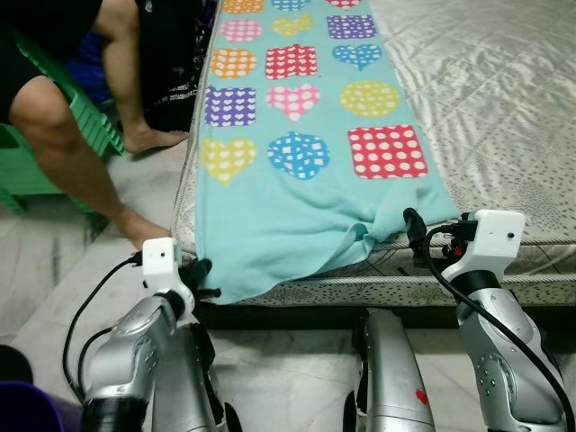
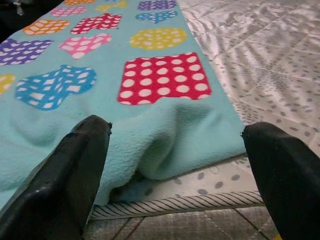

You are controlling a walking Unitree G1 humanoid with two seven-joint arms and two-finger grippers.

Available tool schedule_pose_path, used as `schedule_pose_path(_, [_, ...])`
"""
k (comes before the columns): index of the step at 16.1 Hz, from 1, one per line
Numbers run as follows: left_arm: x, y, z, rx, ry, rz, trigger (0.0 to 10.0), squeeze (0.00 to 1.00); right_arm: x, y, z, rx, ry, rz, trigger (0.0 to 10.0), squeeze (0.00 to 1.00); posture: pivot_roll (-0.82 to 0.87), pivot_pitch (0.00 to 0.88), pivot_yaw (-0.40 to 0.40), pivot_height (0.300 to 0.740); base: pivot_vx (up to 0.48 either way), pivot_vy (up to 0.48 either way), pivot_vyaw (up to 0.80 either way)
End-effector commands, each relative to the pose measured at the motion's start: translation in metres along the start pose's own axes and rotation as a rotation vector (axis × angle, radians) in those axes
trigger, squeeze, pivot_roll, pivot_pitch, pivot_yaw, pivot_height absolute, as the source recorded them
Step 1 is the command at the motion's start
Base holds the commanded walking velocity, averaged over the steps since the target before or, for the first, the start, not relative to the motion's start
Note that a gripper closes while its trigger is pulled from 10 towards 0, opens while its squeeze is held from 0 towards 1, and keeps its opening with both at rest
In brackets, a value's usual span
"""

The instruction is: Clean up the room

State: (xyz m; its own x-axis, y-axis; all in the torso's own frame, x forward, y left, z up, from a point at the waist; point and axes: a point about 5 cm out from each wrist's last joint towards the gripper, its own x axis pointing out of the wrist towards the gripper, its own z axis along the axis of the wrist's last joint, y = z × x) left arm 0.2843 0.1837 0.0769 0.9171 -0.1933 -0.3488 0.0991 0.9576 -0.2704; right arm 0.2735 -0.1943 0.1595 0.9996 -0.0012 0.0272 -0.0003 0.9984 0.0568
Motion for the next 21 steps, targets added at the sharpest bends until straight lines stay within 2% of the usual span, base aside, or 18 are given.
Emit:
schedule_pose_path(1, [-0.008, 0.008, -0.010, 0.007, 0.060, 0.039, 0.0, 0.00, -0.001, -0.002, -0.001, -0.005, 0.002, 0.002, 10.0, 0.00, -0.14, 0.133, 0.057, 0.472, 0.000, 0.000, 0.00])
schedule_pose_path(4, [-0.027, 0.015, -0.016, 0.037, 0.089, 0.074, 0.0, 0.00, 0.000, 0.000, -0.003, -0.004, 0.006, 0.013, 10.0, 0.00, -0.13, 0.134, 0.058, 0.472, 0.000, 0.000, 0.00])
schedule_pose_path(8, [-0.039, 0.020, -0.021, 0.057, 0.114, 0.104, 0.0, 0.00, 0.000, 0.001, -0.005, -0.005, 0.013, 0.019, 10.0, 0.00, -0.12, 0.136, 0.060, 0.472, 0.000, 0.000, 0.00])
schedule_pose_path(10, [-0.055, 0.030, -0.024, 0.071, 0.120, 0.171, 0.0, 0.00, -0.001, -0.002, -0.006, -0.013, 0.020, 0.011, 10.0, 0.00, -0.12, 0.140, 0.062, 0.472, 0.000, 0.000, 0.00])
schedule_pose_path(13, [-0.059, 0.033, -0.022, 0.074, 0.109, 0.201, 0.0, 0.00, 0.000, -0.003, -0.007, -0.016, 0.021, 0.011, 10.0, 0.00, -0.12, 0.140, 0.061, 0.472, 0.000, 0.000, 0.00])
schedule_pose_path(16, [-0.076, 0.043, -0.014, 0.045, 0.077, 0.212, 0.0, 0.00, 0.001, -0.003, -0.007, -0.026, 0.022, 0.017, 10.0, 0.00, -0.11, 0.141, 0.050, 0.472, 0.000, 0.000, 0.00])
schedule_pose_path(18, [-0.084, 0.053, -0.012, 0.032, 0.044, 0.258, 0.0, 0.00, 0.003, -0.004, -0.008, -0.030, 0.025, 0.020, 10.0, 0.00, -0.10, 0.142, 0.041, 0.472, 0.000, 0.000, 0.00])
schedule_pose_path(20, [-0.092, 0.074, -0.011, 0.043, 0.019, 0.381, 0.0, 0.00, 0.005, -0.003, -0.010, -0.031, 0.032, 0.029, 10.0, 0.00, -0.09, 0.139, 0.032, 0.472, 0.000, 0.000, 0.00])
schedule_pose_path(21, [-0.094, 0.082, -0.011, 0.051, 0.012, 0.420, 0.6, 0.00, 0.005, -0.003, -0.011, -0.032, 0.034, 0.033, 10.0, 0.00, -0.09, 0.137, 0.029, 0.472, 0.000, 0.000, 0.00])
